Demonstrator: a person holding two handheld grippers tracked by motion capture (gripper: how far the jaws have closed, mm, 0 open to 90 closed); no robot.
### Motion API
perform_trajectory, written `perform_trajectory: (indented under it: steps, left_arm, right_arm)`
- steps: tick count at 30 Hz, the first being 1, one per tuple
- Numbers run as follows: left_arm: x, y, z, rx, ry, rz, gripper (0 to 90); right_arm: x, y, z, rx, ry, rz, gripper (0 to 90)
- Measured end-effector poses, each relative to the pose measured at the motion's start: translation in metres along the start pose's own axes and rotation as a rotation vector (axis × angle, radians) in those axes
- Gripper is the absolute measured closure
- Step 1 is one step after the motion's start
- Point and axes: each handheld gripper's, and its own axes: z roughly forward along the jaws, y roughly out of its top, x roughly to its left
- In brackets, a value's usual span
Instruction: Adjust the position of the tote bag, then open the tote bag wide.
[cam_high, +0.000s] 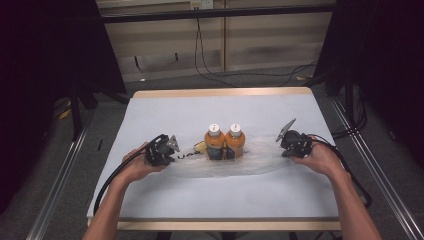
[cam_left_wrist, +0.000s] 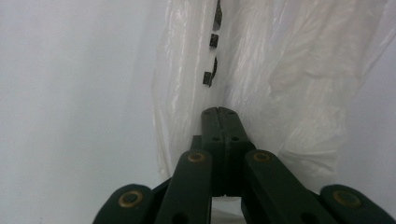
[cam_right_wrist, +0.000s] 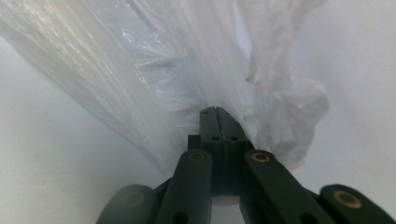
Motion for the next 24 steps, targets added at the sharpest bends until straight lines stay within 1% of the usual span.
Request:
perform_trajectory:
  steps: [2, 4, 6, 7, 8, 9, 10, 11, 12, 13, 14, 15, 16, 17, 18, 19, 20, 21, 22, 23, 24]
  left_arm:
    - [-0.001, 0.001, 0.0, 0.002, 0.003, -0.02, 90.0]
    - [-0.001, 0.001, 0.0, 0.002, 0.003, -0.023, 90.0]
    - [0.002, -0.001, 0.0, -0.014, -0.011, -0.024, 90.0]
    - [0.003, -0.001, -0.001, -0.015, -0.021, -0.023, 90.0]
    - [0.004, -0.002, -0.001, -0.029, -0.027, -0.032, 90.0]
    - [0.004, -0.002, -0.001, -0.029, -0.027, -0.032, 90.0]
    - [0.005, -0.005, 0.0, -0.061, -0.043, -0.044, 90.0]
    - [0.006, -0.005, 0.0, -0.07, -0.055, -0.049, 90.0]
    - [0.006, -0.005, -0.001, -0.083, -0.057, -0.048, 90.0]
    - [0.006, -0.005, -0.002, -0.103, -0.056, -0.062, 90.0]
    - [0.007, -0.005, -0.004, -0.111, -0.072, -0.063, 90.0]
    - [0.007, -0.004, -0.005, -0.116, -0.073, -0.061, 90.0]
    - [0.006, -0.003, -0.006, -0.13, -0.074, -0.057, 90.0]
    - [0.005, -0.003, -0.008, -0.146, -0.081, -0.06, 90.0]
    - [0.005, -0.003, -0.008, -0.146, -0.081, -0.06, 90.0]
    - [0.004, -0.001, -0.012, -0.184, -0.076, -0.063, 90.0]
    - [0.003, 0.001, -0.015, -0.199, -0.078, -0.06, 90.0]
    - [0.001, 0.002, -0.017, -0.224, -0.075, -0.066, 90.0]
    - [0.001, 0.004, -0.021, -0.236, -0.074, -0.056, 90.0]
    - [0.0, 0.006, -0.024, -0.249, -0.078, -0.047, 90.0]
    - [-0.001, 0.007, -0.027, -0.269, -0.071, -0.045, 90.0]
  right_arm:
    - [-0.001, -0.002, 0.0, -0.008, 0.009, 0.016, 90.0]
    - [0.0, -0.001, 0.0, -0.006, 0.006, 0.016, 90.0]
    - [0.0, 0.0, 0.0, -0.008, -0.001, 0.002, 90.0]
    - [0.001, 0.001, 0.0, -0.01, 0.001, 0.016, 90.0]
    - [0.001, 0.002, 0.0, -0.015, 0.002, 0.01, 90.0]
    - [0.001, 0.003, 0.0, -0.033, 0.01, 0.005, 90.0]
    - [0.001, 0.004, 0.0, -0.047, 0.027, 0.014, 90.0]
    - [0.002, 0.004, 0.0, -0.054, 0.033, 0.017, 90.0]
    - [0.002, 0.005, -0.001, -0.067, 0.042, 0.022, 90.0]
    - [0.002, 0.006, -0.002, -0.089, 0.06, 0.027, 90.0]
    - [0.002, 0.006, -0.003, -0.103, 0.065, 0.031, 90.0]
    - [0.002, 0.007, -0.004, -0.116, 0.067, 0.026, 90.0]
    - [0.003, 0.007, -0.005, -0.133, 0.075, 0.035, 90.0]
    - [0.003, 0.007, -0.007, -0.145, 0.075, 0.032, 90.0]
    - [0.003, 0.007, -0.007, -0.145, 0.075, 0.032, 90.0]
    - [0.005, 0.007, -0.009, -0.169, 0.074, 0.023, 90.0]
    - [0.005, 0.006, -0.01, -0.187, 0.071, 0.019, 90.0]
    - [0.006, 0.006, -0.013, -0.202, 0.081, 0.03, 90.0]
    - [0.005, 0.006, -0.015, -0.23, 0.084, 0.014, 90.0]
    - [0.005, 0.006, -0.018, -0.254, 0.091, 0.02, 90.0]
    - [0.005, 0.006, -0.021, -0.276, 0.093, 0.028, 90.0]
